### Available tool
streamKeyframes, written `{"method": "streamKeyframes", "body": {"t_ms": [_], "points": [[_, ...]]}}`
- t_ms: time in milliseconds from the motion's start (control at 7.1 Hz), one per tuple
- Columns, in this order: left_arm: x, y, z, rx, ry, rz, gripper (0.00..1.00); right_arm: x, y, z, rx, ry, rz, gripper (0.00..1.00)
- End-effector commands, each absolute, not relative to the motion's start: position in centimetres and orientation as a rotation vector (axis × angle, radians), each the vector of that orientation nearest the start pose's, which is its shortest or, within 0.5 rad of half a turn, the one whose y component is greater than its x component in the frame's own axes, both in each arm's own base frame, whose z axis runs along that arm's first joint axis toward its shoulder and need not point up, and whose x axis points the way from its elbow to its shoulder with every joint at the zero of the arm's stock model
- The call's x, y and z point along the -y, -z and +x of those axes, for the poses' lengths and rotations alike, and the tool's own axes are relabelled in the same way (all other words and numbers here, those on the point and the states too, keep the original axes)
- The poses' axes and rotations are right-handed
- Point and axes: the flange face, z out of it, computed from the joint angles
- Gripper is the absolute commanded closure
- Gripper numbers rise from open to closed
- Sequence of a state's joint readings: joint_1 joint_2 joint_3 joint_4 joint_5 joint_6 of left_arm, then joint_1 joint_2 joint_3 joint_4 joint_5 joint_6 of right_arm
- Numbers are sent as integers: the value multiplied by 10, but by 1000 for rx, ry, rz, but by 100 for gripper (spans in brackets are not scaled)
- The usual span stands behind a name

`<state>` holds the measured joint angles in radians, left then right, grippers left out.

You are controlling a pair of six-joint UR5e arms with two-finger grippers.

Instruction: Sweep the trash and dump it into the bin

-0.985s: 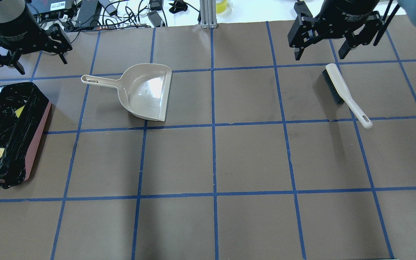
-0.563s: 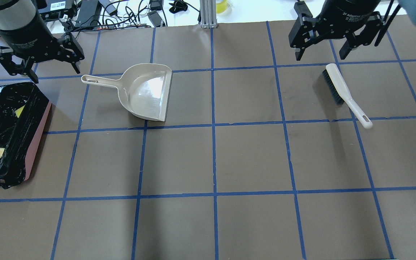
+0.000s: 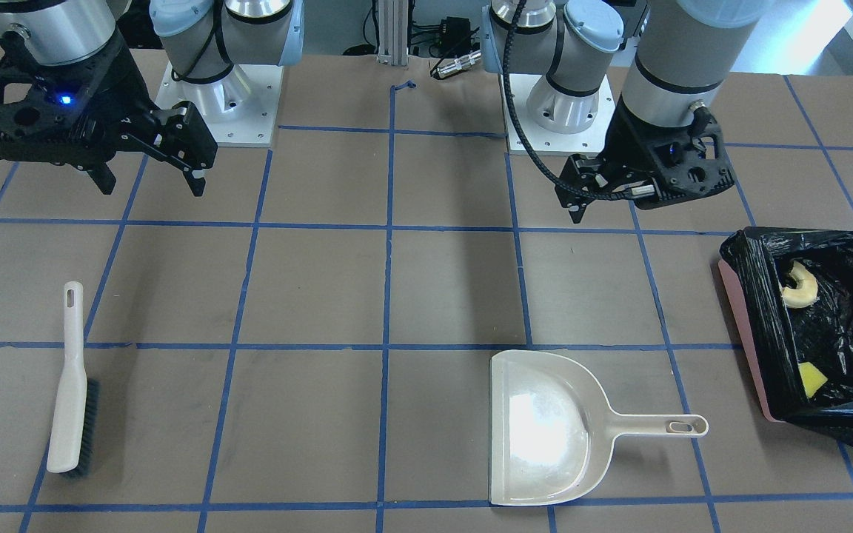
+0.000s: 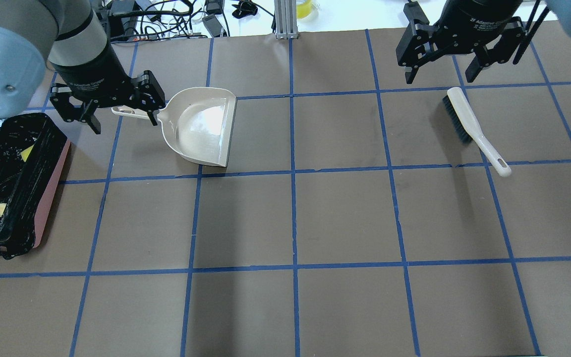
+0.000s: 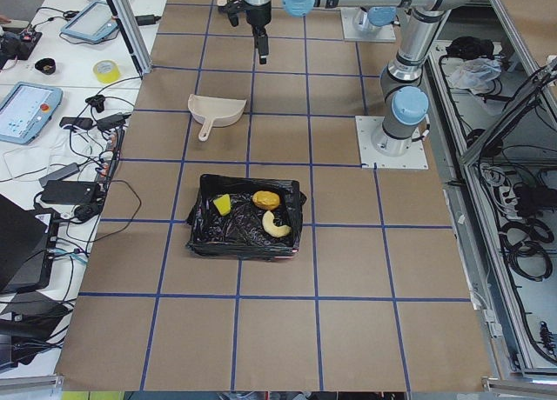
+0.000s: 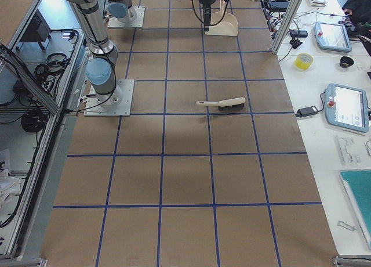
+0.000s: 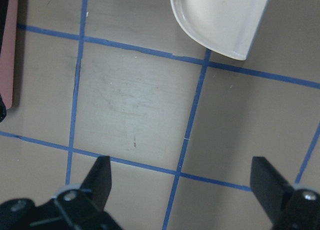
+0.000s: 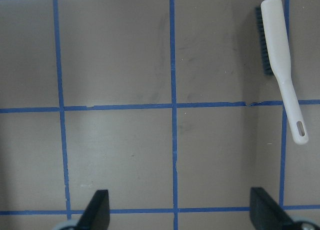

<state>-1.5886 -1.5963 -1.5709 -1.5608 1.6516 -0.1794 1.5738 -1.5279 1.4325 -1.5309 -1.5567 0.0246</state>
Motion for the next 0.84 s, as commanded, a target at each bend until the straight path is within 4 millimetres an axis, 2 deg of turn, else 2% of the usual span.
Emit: {"method": "streamKeyframes", "body": {"t_ms": [0,141,422,704], "points": [[488,-495,-146,-3136,-19,4,0,513,-531,136,-3130,89,33,0],[485,-503,-143,-3154,-22,84,0,513,-531,136,-3127,88,33,0],[479,-509,-140,-3168,-28,89,0,513,-530,136,-3126,84,33,0],[471,-504,-140,-3168,-65,94,0,513,-530,136,-3126,84,33,0]]}}
